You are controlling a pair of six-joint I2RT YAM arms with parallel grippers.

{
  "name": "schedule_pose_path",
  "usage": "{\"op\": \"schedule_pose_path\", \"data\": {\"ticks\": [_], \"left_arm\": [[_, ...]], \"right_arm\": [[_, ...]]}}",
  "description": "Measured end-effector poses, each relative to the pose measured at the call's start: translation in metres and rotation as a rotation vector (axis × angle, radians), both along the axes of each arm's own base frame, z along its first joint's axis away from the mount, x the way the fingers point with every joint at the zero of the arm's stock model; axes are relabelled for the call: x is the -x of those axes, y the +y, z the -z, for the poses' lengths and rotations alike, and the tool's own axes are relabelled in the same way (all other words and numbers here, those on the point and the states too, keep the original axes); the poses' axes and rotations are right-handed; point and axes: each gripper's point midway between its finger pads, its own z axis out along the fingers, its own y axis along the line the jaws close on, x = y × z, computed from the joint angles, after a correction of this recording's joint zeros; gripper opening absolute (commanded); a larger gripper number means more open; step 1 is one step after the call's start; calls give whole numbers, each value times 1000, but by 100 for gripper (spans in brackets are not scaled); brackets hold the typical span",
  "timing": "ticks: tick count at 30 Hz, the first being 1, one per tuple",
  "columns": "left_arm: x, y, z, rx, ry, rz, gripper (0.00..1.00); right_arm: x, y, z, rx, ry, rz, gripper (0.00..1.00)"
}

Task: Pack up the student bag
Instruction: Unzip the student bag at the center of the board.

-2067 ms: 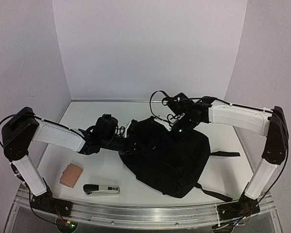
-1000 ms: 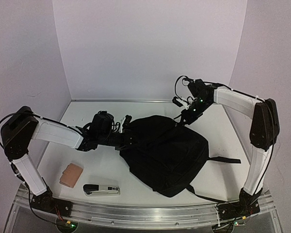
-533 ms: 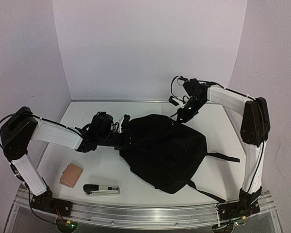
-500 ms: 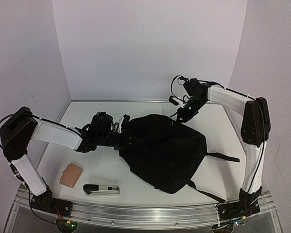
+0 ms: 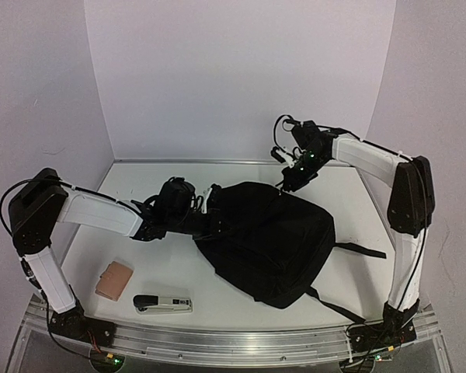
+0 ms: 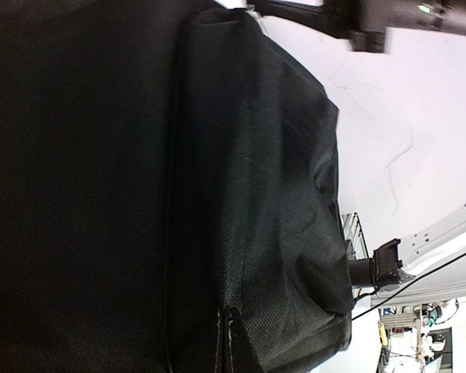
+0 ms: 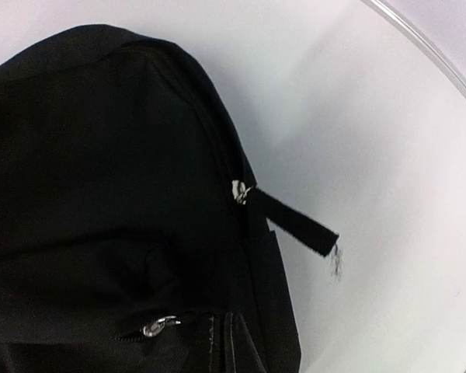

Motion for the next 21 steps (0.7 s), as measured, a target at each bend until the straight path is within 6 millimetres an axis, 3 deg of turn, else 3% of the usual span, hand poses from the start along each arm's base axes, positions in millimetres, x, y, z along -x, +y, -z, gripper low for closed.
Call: {"op": "schedule_pose_path", "data": {"ticks": [4, 8, 10, 13, 15, 18, 21], "left_arm": [[0, -2, -1, -4, -12, -12, 0], [-2, 1, -6, -6, -31, -37, 1], [-3, 4, -7, -11, -36, -53, 15], [-1, 8, -4, -34, -32, -61, 44], [6, 12, 2, -74, -16, -50, 58], [14, 20, 13, -157, -3, -36, 68], [21, 34, 15, -245, -6, -27, 72]], "right_arm": [[-12, 8, 17, 28, 16, 9, 0], [-21, 16, 17, 41, -9, 8, 0], [-22, 19, 15, 34, -12, 8, 3], [-21, 23, 15, 4, 0, 19, 24], [-23, 24, 14, -26, 3, 38, 41], [-20, 24, 11, -59, 16, 49, 63], [-15, 20, -4, -87, 10, 64, 83]]}}
